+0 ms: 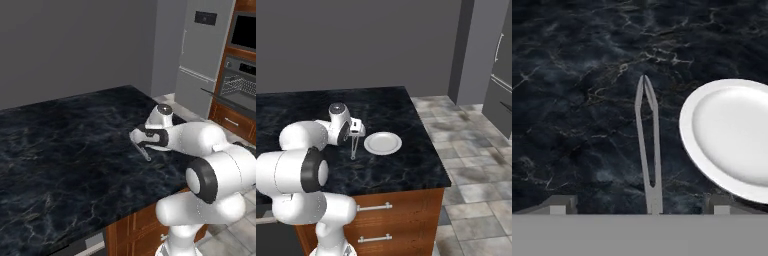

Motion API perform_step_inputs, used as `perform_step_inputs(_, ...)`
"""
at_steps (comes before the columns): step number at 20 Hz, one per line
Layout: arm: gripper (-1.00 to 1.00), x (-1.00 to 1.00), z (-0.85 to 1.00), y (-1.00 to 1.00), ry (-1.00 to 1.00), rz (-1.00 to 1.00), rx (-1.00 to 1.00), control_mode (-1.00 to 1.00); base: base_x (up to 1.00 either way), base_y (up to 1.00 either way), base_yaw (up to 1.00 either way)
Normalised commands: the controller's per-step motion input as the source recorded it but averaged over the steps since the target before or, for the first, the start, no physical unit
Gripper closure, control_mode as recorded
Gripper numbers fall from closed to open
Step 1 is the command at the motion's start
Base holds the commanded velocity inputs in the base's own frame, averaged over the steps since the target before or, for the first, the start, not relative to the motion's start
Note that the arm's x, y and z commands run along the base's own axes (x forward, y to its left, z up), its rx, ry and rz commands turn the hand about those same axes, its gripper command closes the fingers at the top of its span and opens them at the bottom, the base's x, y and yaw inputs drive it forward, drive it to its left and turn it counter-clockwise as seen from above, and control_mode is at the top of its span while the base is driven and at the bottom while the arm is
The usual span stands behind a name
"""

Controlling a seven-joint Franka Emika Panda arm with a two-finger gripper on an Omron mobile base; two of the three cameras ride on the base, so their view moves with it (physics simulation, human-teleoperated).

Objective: Pick up the tongs from the counter and place them near the plate next to the oven.

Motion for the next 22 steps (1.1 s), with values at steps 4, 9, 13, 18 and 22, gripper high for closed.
perform_step_inputs(4,-1.0,-0.54,0.39,-0.06,0.01,0.0,0.21,-1.0,0.0,0.0,0.0)
perform_step_inputs(9,-1.0,-0.56,0.4,-0.03,0.07,0.0,0.07,-1.0,0.0,0.0,0.0)
perform_step_inputs(13,-1.0,-0.6,0.31,-0.11,0.11,0.0,0.0,-1.0,0.0,0.0,0.0)
perform_step_inputs(18,-1.0,-0.57,0.22,-0.04,0.12,0.0,-0.15,-1.0,0.0,0.0,0.0)
perform_step_inputs(22,-1.0,-0.67,0.02,-0.11,0.0,0.0,-0.12,-1.0,0.0,0.0,0.0)
